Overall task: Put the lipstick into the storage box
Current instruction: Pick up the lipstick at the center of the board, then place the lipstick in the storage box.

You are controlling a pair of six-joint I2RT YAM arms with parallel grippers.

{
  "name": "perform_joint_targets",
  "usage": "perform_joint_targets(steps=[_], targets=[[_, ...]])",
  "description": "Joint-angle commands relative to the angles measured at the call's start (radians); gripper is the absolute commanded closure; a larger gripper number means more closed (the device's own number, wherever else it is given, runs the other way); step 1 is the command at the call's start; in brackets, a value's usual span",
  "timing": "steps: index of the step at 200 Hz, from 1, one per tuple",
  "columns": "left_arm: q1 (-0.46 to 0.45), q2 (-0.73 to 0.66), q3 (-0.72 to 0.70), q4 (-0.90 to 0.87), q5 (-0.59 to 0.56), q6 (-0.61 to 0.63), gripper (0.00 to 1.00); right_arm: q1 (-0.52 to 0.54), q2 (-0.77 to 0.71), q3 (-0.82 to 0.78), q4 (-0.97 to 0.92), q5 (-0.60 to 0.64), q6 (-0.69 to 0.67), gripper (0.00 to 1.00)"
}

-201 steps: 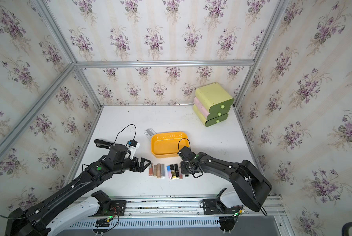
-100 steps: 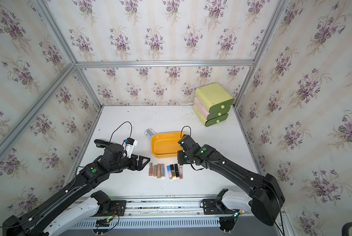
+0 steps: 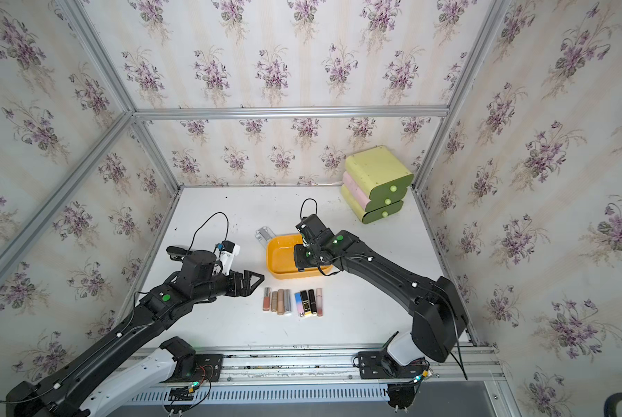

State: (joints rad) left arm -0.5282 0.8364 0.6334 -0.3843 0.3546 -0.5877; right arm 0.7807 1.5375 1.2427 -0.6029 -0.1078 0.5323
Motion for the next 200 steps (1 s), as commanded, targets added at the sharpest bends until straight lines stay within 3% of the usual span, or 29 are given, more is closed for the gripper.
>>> perform_joint_targets(steps=[1,61,200], targets=[[0.012,0.003,0.001,0.012,0.025,-0.011,0.00,-0.003,0.066,0.036,0.047,-0.044,-0.021,0.86],[0.040,-0.018,0.022,-0.138,-0.104,0.011,0.00,-0.006,0.262,0.117,0.134,-0.098,-0.006,0.86],[0.046,-0.042,0.022,-0.235,-0.151,0.088,0.00,-0.011,0.501,0.224,0.209,-0.114,0.047,0.87]])
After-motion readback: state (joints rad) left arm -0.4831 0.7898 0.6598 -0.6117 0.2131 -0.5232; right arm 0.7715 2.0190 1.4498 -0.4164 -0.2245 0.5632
